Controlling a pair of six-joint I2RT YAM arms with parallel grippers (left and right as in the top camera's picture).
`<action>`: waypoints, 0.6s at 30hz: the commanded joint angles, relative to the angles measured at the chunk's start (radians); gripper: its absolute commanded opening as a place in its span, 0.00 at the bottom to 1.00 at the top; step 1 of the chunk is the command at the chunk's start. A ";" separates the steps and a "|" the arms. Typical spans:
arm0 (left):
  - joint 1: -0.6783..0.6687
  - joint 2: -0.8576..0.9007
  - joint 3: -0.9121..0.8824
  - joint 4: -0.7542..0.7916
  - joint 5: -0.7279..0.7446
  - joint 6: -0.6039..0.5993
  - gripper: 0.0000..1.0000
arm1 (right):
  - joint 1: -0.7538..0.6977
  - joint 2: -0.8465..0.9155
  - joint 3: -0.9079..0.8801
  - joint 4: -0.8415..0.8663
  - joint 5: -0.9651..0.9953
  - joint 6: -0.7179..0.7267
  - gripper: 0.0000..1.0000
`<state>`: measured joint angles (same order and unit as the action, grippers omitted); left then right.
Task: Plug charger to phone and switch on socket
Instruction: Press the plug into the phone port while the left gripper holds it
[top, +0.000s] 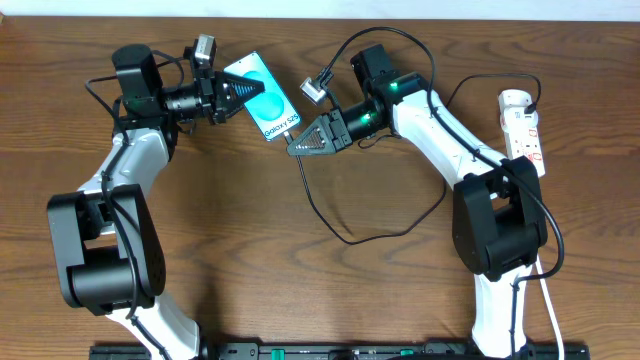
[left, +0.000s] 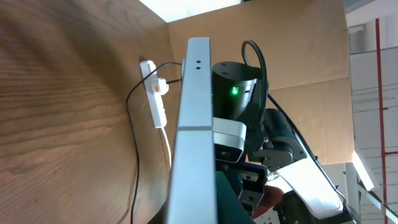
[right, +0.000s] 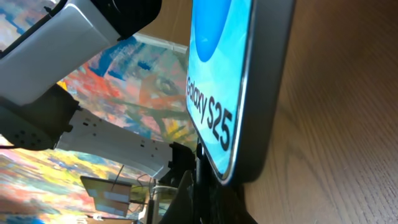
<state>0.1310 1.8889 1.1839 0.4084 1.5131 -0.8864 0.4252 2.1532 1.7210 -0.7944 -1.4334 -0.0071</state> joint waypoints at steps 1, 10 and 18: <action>-0.017 -0.011 0.009 0.002 0.058 0.047 0.07 | 0.006 0.007 0.018 0.025 -0.115 0.000 0.01; -0.017 -0.011 0.009 0.002 0.058 0.052 0.07 | -0.001 0.007 0.018 0.039 -0.126 0.004 0.01; -0.026 -0.011 0.009 0.002 0.058 0.067 0.07 | -0.001 0.007 0.018 0.105 -0.126 0.060 0.01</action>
<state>0.1341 1.8889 1.1889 0.4095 1.5047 -0.8841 0.4248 2.1536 1.7153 -0.7284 -1.4460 0.0341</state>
